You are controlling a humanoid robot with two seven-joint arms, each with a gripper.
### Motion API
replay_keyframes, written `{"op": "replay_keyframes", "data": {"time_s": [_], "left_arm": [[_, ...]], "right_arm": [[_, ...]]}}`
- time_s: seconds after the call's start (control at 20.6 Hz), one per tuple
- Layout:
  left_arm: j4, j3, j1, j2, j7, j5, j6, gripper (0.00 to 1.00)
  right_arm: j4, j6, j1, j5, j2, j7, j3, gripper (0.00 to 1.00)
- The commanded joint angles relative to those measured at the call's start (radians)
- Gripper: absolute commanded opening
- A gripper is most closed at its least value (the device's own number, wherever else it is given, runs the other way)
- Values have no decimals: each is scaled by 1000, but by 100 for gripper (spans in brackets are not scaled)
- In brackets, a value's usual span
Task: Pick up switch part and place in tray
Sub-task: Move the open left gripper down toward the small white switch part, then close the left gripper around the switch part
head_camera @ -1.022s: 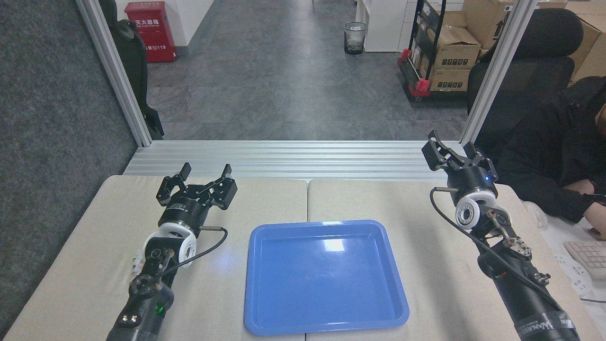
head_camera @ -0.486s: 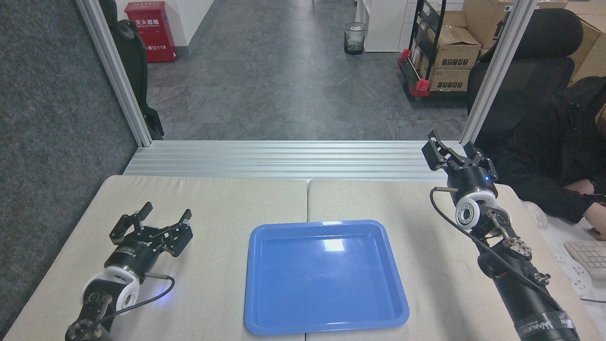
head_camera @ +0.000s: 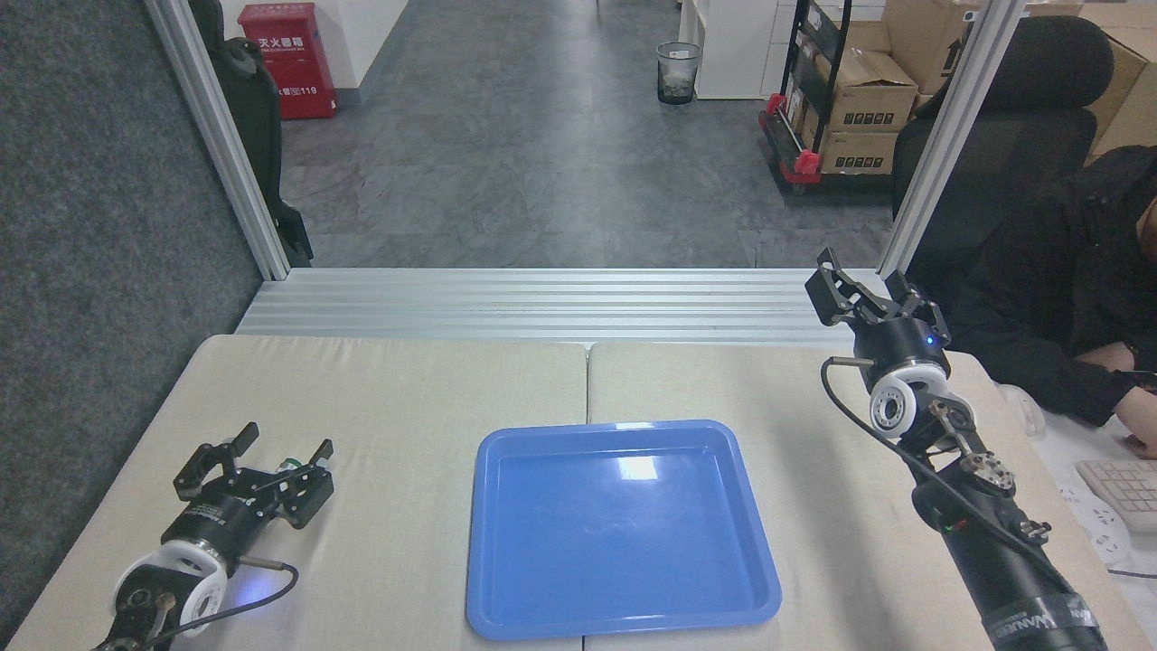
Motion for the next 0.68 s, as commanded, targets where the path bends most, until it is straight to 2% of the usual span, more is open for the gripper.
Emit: {"op": "replay_keyframes", "data": {"time_s": [0.0,0.15,0.63], "left_arm": [[164,-104,-8,37,-6,-14,0,100],[241,-117,-43,31,-6,-12,3,100],[278,-131,-43,43,11,-15,87,98]], "right_arm": [[0,1,0,0,0,1,0,99],[0,1,0,0,0,1,0,99],[0,1,0,0,0,1,0,99]]}}
